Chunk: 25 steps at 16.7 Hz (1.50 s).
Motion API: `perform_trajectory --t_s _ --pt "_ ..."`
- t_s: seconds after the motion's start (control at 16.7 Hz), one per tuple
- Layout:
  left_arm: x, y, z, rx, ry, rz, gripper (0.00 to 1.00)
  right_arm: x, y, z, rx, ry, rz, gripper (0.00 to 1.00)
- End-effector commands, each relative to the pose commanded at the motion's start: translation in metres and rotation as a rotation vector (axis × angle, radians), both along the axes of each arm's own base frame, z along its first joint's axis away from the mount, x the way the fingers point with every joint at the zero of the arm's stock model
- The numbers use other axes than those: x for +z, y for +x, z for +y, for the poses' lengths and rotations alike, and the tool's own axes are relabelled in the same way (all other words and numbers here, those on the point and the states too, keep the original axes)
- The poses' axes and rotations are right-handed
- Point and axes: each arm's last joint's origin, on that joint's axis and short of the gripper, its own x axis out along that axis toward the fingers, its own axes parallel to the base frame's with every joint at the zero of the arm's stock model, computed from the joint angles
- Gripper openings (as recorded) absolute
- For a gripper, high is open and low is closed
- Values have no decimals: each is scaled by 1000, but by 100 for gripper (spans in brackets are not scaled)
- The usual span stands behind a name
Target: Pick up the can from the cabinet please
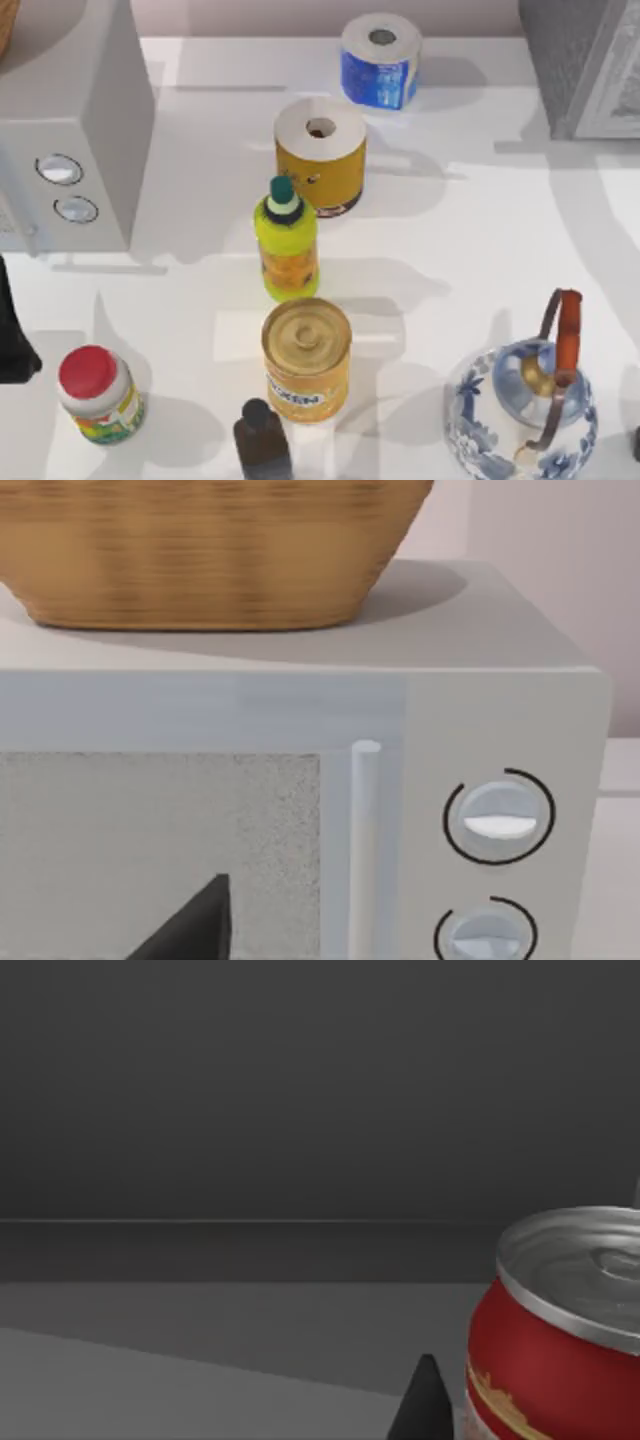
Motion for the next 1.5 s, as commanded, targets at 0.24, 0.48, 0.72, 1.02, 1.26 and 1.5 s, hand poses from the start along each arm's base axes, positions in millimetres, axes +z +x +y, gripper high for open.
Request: perform_trajectory --t_s 0.24,0.48,0.72,1.02,1.26,1.5 --pt "0 0 0 0 0 0 100 11 -54 -6 1 3 -13 0" --pt "0 0 0 0 0 0 100 11 -54 -6 -2 4 -11 0" --pt "0 0 0 0 0 0 100 3 -58 -9 -6 5 -13 0" --pt "0 0 0 0 0 0 100 -47 -70 -19 -8 -1 9 0" --pt "0 0 0 0 0 0 100 -118 -83 -28 -2 -3 33 0" --pt "0 0 0 0 0 0 100 -206 -96 -36 6 0 39 0"
